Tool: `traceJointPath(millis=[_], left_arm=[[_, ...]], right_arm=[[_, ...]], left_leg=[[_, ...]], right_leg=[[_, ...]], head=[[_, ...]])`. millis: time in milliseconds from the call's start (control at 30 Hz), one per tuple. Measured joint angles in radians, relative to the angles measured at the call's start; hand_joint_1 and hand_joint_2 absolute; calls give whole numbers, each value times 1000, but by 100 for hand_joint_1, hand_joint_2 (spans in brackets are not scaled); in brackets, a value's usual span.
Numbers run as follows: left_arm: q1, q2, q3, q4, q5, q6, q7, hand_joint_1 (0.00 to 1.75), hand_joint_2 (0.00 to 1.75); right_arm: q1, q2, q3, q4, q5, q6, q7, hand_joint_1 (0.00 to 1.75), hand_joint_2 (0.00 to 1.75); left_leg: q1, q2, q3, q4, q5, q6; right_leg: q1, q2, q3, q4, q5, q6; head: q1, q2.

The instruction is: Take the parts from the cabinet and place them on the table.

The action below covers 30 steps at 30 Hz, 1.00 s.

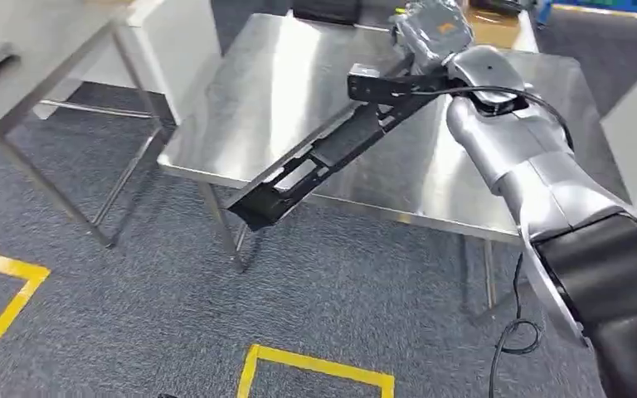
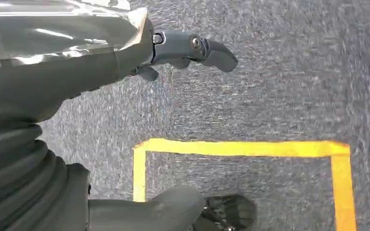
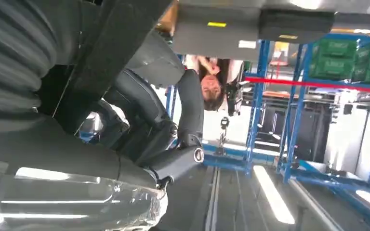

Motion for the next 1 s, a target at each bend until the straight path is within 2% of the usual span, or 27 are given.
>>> traceJointPath(millis=[33,67,100,133,167,200,267,300,467,633,733,1000], left_arm=[[3,0,1,0,0,0,0,0,175],[4,0,2,0,0,0,0,0,175],[5,-1,5,0,0,-1,0,0,175],[5,-1,6,0,0,-2,1,0,175],[4,-1,8,0,0,-3,5,0,175],[4,-1,9,0,0,-2,7,0,175],[11,-2,11,0,1,-2,10,0,175],[13,0,12,0,1,-6,10,0,175],[13,-1,19,0,4,-28,7,0,175],[13,0,23,0,4,-28,13,0,175],[13,0,23,0,3,-28,15,0,175],[13,-1,23,0,-6,-27,17,0,175]], right_arm=[[2,-4,-2,1,-1,0,0,169,175],[2,-4,-3,1,0,-1,0,169,175],[1,-8,-6,1,6,-6,3,169,175],[0,-6,-8,1,12,-14,6,169,175],[-1,-5,-8,1,16,-23,11,169,175],[0,-3,-8,1,19,-24,17,169,175],[0,2,-9,1,26,-24,21,169,175],[-3,3,-9,1,27,-22,21,169,175],[-4,3,-10,5,32,-18,24,169,175],[-4,3,-10,7,40,-17,30,169,175],[-4,3,-10,8,41,-17,32,169,175],[-5,5,-10,8,74,-40,89,169,175]], left_leg=[[0,-12,0,1,0,0],[0,-25,1,2,-1,-1],[0,-28,1,3,-2,-3],[0,-39,1,4,-4,-6],[-9,-46,-2,14,-9,-13],[-7,-51,-3,11,-9,-17],[-3,-52,-2,4,-7,-24],[-3,-47,-2,8,-9,-10],[-3,-33,5,1,-9,-8],[-1,-28,8,-2,-10,-10],[0,-28,8,-2,-11,-23],[-2,-28,7,-2,-11,-26]], right_leg=[[0,3,9,-39,26,8],[-1,5,36,-111,64,17],[-1,8,72,-201,106,25],[-3,16,108,-288,141,28],[0,21,120,-314,150,16],[1,17,123,-314,151,3],[4,16,124,-317,155,-11],[1,17,125,-320,157,-10],[5,29,125,-320,159,-15],[7,33,125,-320,159,-15],[9,33,125,-319,158,-16],[6,33,125,-320,158,-16]], head=[[0,0],[0,0],[1,0],[1,0],[0,0],[0,0],[0,0],[-1,0],[-1,0],[-1,0],[0,0],[0,0]])
